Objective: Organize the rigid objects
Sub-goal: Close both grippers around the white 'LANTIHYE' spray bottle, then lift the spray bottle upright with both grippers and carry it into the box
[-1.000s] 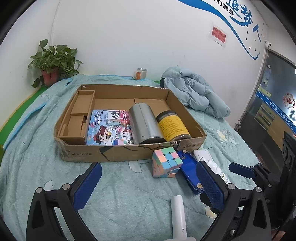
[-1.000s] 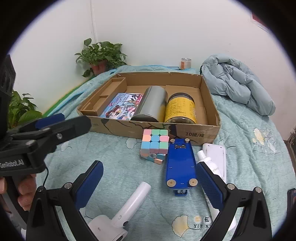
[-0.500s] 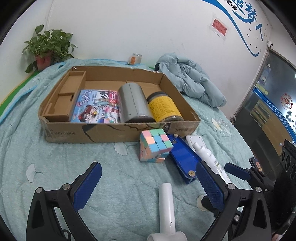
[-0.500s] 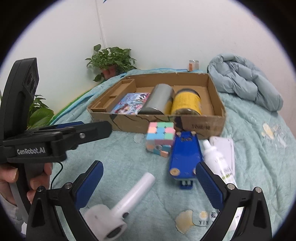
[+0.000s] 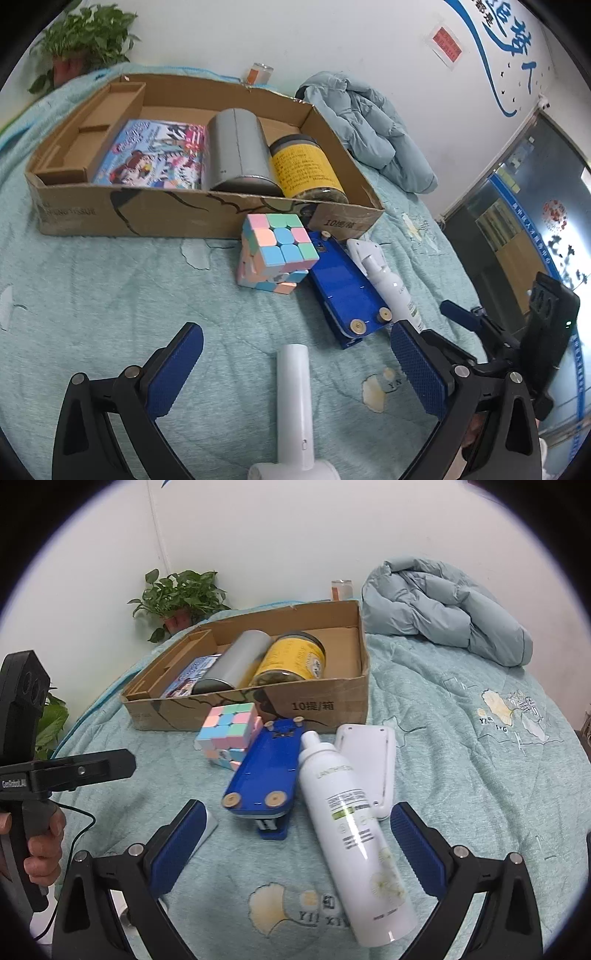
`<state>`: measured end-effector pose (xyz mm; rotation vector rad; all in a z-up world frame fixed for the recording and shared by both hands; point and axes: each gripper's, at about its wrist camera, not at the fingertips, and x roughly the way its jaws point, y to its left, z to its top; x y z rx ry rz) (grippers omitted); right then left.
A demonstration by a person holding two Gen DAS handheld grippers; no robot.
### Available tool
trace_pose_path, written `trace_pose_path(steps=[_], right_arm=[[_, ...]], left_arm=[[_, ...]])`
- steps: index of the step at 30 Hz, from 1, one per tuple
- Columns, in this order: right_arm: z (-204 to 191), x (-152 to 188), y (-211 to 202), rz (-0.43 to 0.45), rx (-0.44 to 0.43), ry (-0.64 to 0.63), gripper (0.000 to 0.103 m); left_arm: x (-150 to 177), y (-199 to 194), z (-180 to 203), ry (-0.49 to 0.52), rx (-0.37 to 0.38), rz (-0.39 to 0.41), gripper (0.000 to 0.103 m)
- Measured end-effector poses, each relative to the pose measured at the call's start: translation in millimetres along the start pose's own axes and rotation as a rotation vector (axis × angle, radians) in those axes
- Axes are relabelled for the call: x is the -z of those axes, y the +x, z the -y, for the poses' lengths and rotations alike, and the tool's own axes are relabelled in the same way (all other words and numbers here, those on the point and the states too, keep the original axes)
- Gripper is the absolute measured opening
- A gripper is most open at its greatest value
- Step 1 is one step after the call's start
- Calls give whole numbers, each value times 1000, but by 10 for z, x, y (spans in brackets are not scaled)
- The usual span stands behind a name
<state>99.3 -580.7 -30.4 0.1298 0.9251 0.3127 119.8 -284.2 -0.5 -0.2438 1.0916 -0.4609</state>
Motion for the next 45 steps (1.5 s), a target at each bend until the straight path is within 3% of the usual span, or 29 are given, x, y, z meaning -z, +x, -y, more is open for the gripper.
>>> trace_pose_path(steps=[6,9,14,17,23,26,29,32,35,42,45], right_arm=[[139,37,153,-88,28,-27,99],[202,123,198,-149,35,-20,92],[261,280,279,-234,102,-14,52],[297,313,237,-259,50,52,49],[171,477,117,-333,22,121,47],[87,593,90,-379,-63,178,46],[-96,678,112,-417,-104,176,47],[-201,734,92,-414,-131,185,49],[-171,753,115,-415,-148,212,49],[-211,750,139,-402,-133,191,48],[-207,756,143,-397,-136,191,48]], left_arm=[[-28,96,22,-18,40,-27,102],[-23,134,65,-10,58,-41,101],[30,197,206,11,116,-76,100],[104,256,292,31,136,-112,97],[307,395,472,20,257,-216,94],[399,454,611,31,311,-259,94],[452,562,684,17,337,-320,87],[485,638,712,14,329,-347,81],[461,731,742,16,292,-372,68],[482,906,762,39,238,-427,56],[501,978,765,52,198,-446,44]])
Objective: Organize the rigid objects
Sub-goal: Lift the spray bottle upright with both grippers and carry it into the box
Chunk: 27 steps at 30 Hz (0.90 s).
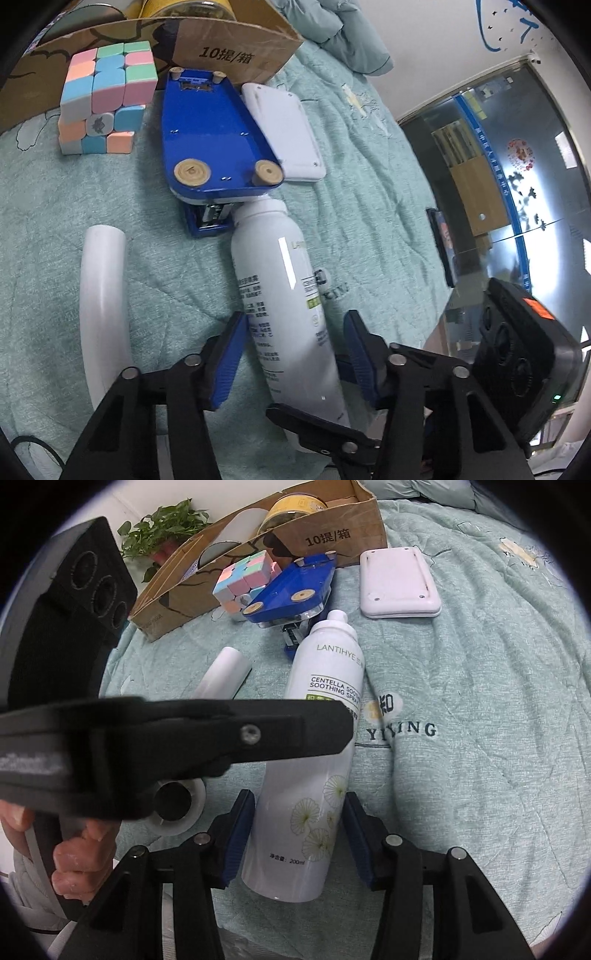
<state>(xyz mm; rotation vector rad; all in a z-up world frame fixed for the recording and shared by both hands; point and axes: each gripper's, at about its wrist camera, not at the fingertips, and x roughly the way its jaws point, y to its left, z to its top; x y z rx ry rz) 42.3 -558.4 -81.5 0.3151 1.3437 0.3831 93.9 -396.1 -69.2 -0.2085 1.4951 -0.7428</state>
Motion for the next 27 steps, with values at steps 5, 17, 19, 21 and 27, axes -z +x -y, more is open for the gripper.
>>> trace_pose_path(steps=[5,17,19,21,27], right_arm=[[-39,5,-6,10,16,-10,48],[-164,-166,-257,127,33,-72,47],[-217,-199,-317,150,35,-83,47],[-234,-256,-359,166,40,-98,47],[-312,-442,-522,219,61,-161,47]], left_arm=[[-3,16,2,1,-2,1,44],[91,-561,233,103,-42,165,41],[42,-672,266,110,-32,190,40],[-5,-776,291,117,-27,214,40],[-249,-1064,414,149,-25,275,40]])
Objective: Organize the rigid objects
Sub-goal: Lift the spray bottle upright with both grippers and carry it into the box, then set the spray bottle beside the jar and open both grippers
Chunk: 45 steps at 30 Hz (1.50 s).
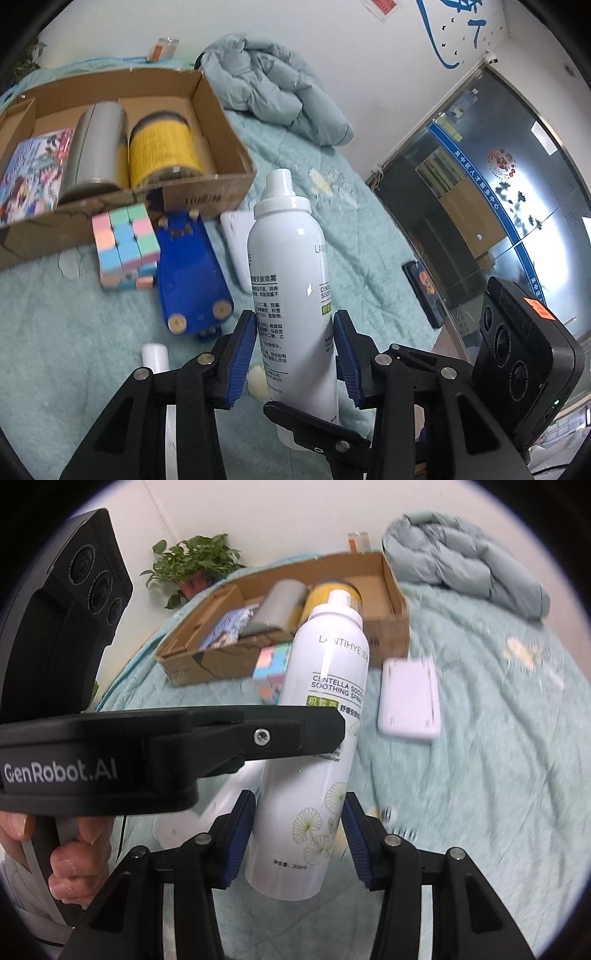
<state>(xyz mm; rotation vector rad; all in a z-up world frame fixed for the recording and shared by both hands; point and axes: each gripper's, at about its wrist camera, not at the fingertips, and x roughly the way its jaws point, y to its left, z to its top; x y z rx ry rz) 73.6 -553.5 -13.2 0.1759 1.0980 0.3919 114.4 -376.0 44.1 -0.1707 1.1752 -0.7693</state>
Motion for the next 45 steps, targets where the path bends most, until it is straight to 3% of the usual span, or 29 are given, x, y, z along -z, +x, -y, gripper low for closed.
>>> trace_pose_path(steps=[13,19,26,35,45], right_arm=[[24,-691,-34,94,27,-119,47],[58,-1025,68,102,25,-157,47],[134,-1492,240,82,-1,-191,47],[426,-2009,637,-16,-35,-180,47],[771,-1951,1135,-120,23,-129,44]], left_arm=[[-863,-148,0,39,-15,113,40],[-1200,-152,-55,49,-48,146,40],[-1718,-116,-343,2,-30,170,40],[-2286,280,-679,-27,-40,120,40],[-2363,1053,-986,-99,-43,-10,39]])
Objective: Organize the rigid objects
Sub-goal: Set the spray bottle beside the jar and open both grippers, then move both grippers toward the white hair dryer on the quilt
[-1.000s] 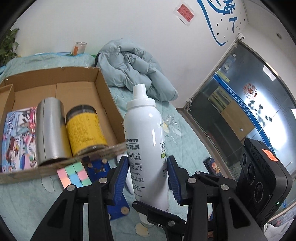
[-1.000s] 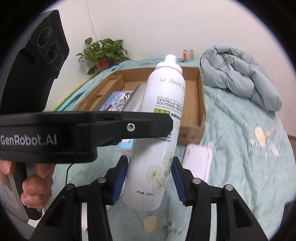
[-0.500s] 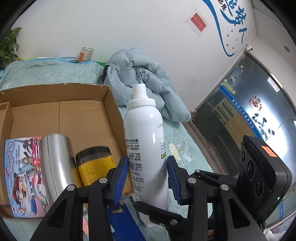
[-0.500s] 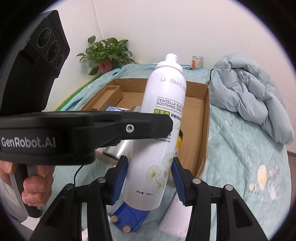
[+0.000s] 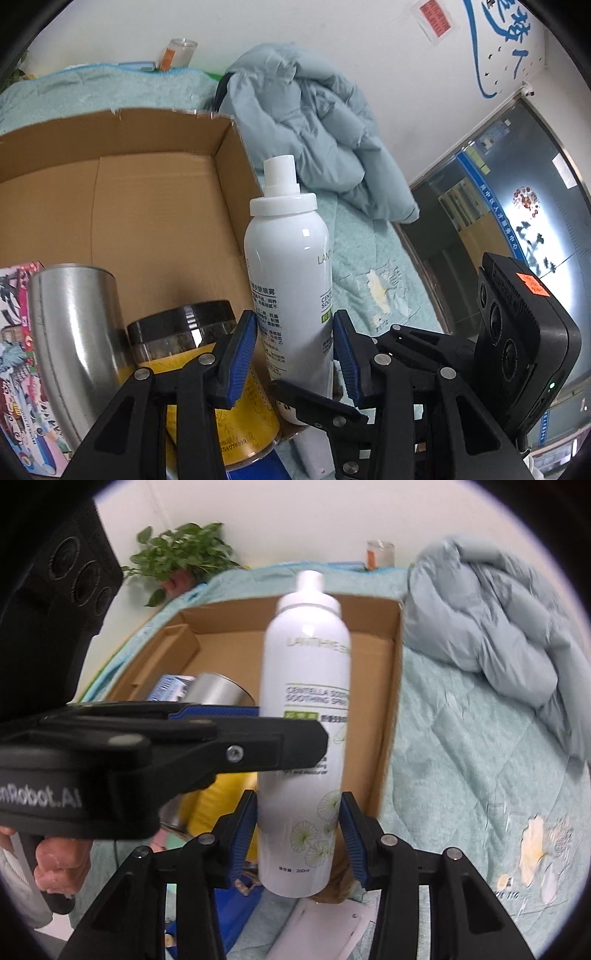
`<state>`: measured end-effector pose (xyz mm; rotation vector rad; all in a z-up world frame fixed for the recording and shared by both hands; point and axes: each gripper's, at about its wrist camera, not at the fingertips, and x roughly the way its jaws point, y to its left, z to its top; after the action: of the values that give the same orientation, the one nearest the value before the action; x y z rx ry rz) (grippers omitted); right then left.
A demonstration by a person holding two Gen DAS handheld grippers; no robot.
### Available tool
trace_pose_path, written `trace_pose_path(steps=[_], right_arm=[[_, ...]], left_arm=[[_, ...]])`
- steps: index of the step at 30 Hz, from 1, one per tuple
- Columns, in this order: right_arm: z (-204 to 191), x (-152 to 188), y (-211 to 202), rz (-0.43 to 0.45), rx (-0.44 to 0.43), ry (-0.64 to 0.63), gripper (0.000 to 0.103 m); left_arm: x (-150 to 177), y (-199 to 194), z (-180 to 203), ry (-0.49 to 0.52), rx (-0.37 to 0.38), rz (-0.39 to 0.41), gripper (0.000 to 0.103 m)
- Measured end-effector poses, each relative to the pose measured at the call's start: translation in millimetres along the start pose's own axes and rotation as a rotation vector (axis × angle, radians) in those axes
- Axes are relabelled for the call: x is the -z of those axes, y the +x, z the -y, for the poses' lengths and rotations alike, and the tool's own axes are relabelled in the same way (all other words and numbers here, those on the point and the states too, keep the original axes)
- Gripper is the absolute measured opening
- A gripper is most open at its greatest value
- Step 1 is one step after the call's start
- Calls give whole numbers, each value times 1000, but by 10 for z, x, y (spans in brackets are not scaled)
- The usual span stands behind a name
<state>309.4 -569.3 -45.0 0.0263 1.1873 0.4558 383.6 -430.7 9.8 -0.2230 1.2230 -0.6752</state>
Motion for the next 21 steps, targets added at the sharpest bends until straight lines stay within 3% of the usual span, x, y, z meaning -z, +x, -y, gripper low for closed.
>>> trace_pose_path(steps=[9,11,12,14,15,16,17,18,21], right_arm=[[173,65,89,6,6,149,45],[217,122,14,29,-40,201,45],[221,148,-20,31,-41,214,48],[158,251,-157,69,-42,204,64],[117,303,-218,88,-29,193,72],[66,385,-317,123,-5,174,83],[-4,454,-400,154,17,158,83],[-58,513,-460,178,37,151,83],[-183,733,-633,243,62,183,83]], left_arm=[[62,133,5,0,-27,-32,41],[112,57,59,29,-52,-7,42],[155,-28,90,45,-65,18,42],[253,-213,140,82,-106,72,45],[357,-387,194,114,-154,137,55],[441,-513,219,130,-178,186,71],[534,-652,237,139,-197,237,81],[649,-818,251,142,-219,299,98],[1052,-1289,253,152,-266,437,102]])
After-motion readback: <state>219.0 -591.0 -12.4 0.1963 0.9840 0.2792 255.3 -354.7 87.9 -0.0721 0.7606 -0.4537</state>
